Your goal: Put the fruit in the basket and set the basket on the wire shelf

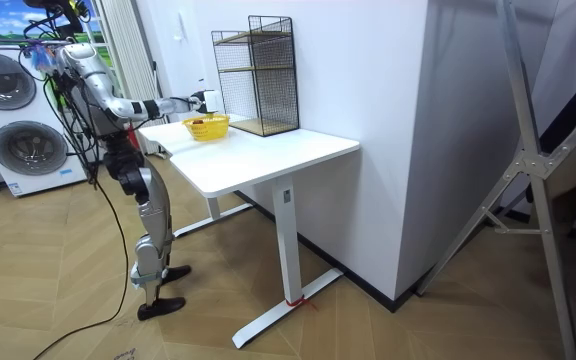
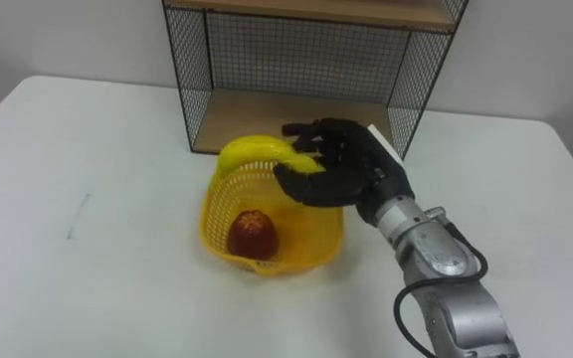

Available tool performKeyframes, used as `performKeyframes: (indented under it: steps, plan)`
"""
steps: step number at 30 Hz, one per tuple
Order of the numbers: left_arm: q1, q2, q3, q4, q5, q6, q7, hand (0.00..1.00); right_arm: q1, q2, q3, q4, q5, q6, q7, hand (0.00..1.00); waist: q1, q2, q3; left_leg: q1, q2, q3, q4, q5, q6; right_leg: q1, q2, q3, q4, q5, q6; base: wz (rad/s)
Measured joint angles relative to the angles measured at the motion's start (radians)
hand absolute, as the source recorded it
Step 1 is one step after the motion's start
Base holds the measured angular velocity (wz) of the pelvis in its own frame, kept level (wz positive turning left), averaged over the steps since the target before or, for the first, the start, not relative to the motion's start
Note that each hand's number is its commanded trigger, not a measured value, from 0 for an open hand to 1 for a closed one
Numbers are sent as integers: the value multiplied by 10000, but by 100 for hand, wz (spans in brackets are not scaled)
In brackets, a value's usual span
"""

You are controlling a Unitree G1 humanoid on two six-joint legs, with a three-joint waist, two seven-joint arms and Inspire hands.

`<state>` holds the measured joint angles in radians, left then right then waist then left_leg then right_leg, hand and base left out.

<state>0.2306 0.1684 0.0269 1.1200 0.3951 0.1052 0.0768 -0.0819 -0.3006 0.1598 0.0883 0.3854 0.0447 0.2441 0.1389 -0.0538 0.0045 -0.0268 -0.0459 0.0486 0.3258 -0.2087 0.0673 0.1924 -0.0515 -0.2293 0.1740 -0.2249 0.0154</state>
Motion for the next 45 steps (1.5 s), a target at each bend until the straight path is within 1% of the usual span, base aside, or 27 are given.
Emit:
performKeyframes:
  steps: [4, 11, 20, 26, 30, 32, 33, 36, 39, 40, 41, 42, 44, 45]
  plan:
    - [-2, 0, -5, 1, 2, 0, 0, 0, 0, 1, 230, 2, -4, 0, -6, 0, 21, -8, 1, -25, -6, 12, 13, 1, 1, 24, 0, -26, 0, 5, 4, 0]
    - [-25, 1, -11, -1, 2, 1, 0, 0, 1, 0, 250, 110, -17, 0, -16, 0, -7, -7, 6, -42, -5, 3, 22, 1, 1, 18, 0, -56, -3, 7, 2, 0]
    - [-209, 2, -16, -18, 6, 1, 0, 0, 3, 0, 251, 194, -373, 1, -55, 0, -41, 74, 36, -61, -4, -26, 31, 1, 1, -3, 0, -59, -6, 16, 2, 0]
    - [-220, 4, 18, -21, 2, -8, 0, 0, 19, 1, 250, 214, -371, 1, -117, 0, -100, 117, 29, -39, -10, -4, 30, 1, 1, 33, 0, -71, -11, 18, 3, 0]
    - [-182, 13, 102, -12, -116, -15, 2, 0, 29, -1, 250, 213, -360, 1, -153, 0, -178, 119, 23, -3, -12, -72, 30, 1, 2, 30, -8, -144, -13, 19, 3, 1]
    - [-176, 17, 103, -13, -127, -17, 2, 0, 30, -1, 250, 212, -358, 1, -224, 0, -201, 113, 5, 16, -14, -90, 30, 1, 1, 37, -10, -179, -14, 19, 4, 2]
    - [-163, 18, 108, -13, -222, -27, 5, 0, 44, -3, 247, 219, -328, 0, -243, 0, -216, 106, -7, 21, -12, -92, 30, 2, 1, 50, -8, -181, -18, 19, 4, 0]
    - [-110, 23, 180, -13, -990, -28, 7, 0, 104, -5, 223, 218, -302, 0, -395, 0, -270, 82, -53, 34, -6, -50, 35, 2, 1, 56, -7, -175, -18, 19, 3, 0]
    - [85, 27, 591, 34, -1619, -106, 9, 0, 231, -11, 53, 154, 41, 0, -581, 0, -266, 94, -68, 129, -2, 4, 37, -2, 6, 188, -18, -179, -18, 26, 10, 0]
    - [179, 28, 834, 38, -1826, -171, 15, 0, 269, -11, -94, 110, 169, 1, -599, 0, -278, 120, -66, 186, 0, 17, 37, -13, 17, 197, -20, -171, -23, 30, 15, 0]
    - [236, 27, 929, 37, -1975, -218, 18, 0, 300, -11, -205, 78, 292, 1, -605, 0, -284, 138, -70, 202, -2, 12, 38, -18, 23, 229, -22, -171, -25, 34, 23, 0]
    - [372, 27, 1032, 28, -2303, -247, 21, 0, 332, -21, -441, 43, 543, 0, -674, 0, -312, 199, -91, 241, -8, -43, 41, -28, 37, 325, -26, -165, -34, 45, 41, 0]
    - [517, 21, 1355, 46, -2906, -247, 21, 0, 339, -27, -886, 29, 911, 0, -835, 0, -347, 289, -91, 299, -32, -76, 43, -48, 66, 337, -44, -169, -33, 48, 49, 2]
    - [618, 22, 1733, 52, -3308, -248, 21, 0, 379, -46, -1249, -107, 1147, 1, -980, 0, -360, 341, -92, 291, -57, -123, 44, -53, 77, 338, -58, -197, -31, 46, 53, 7]
